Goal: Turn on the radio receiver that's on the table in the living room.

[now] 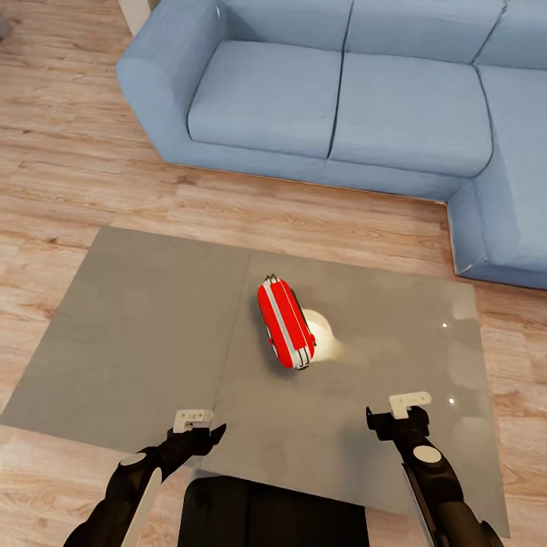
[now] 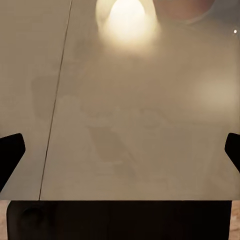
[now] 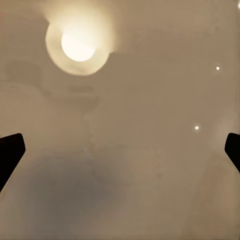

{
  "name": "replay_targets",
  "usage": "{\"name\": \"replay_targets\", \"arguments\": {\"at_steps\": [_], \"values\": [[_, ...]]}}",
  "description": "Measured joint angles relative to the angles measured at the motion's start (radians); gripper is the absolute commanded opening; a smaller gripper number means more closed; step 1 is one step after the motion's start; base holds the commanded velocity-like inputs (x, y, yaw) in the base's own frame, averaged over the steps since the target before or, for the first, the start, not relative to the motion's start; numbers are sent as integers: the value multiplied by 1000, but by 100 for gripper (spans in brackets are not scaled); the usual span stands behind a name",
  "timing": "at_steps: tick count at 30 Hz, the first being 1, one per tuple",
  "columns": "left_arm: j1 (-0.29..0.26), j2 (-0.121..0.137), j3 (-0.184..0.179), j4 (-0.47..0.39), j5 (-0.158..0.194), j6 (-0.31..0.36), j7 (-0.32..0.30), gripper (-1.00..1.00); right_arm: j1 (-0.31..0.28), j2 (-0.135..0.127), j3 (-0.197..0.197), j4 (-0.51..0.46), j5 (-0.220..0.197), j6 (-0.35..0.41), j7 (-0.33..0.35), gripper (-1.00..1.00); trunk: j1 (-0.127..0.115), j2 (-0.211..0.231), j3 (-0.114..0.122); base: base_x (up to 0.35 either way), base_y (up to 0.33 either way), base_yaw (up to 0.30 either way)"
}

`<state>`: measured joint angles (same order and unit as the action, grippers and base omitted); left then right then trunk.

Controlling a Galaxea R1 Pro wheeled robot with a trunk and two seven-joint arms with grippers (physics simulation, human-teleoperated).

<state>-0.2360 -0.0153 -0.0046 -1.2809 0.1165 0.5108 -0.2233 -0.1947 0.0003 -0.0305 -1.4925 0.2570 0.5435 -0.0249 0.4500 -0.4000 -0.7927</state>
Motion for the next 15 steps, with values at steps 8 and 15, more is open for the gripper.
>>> {"name": "replay_targets", "arguments": {"at_steps": [8,15], "values": [[0,0,0,0,0,0,1,100,0,0,-1,0,0,-15,0,100,0,0,-9,0,0,0],[0,0,0,0,-1,0,1,100,0,1,-2,0,1,-27,0,100,0,0,-20,0,0,0]]}}
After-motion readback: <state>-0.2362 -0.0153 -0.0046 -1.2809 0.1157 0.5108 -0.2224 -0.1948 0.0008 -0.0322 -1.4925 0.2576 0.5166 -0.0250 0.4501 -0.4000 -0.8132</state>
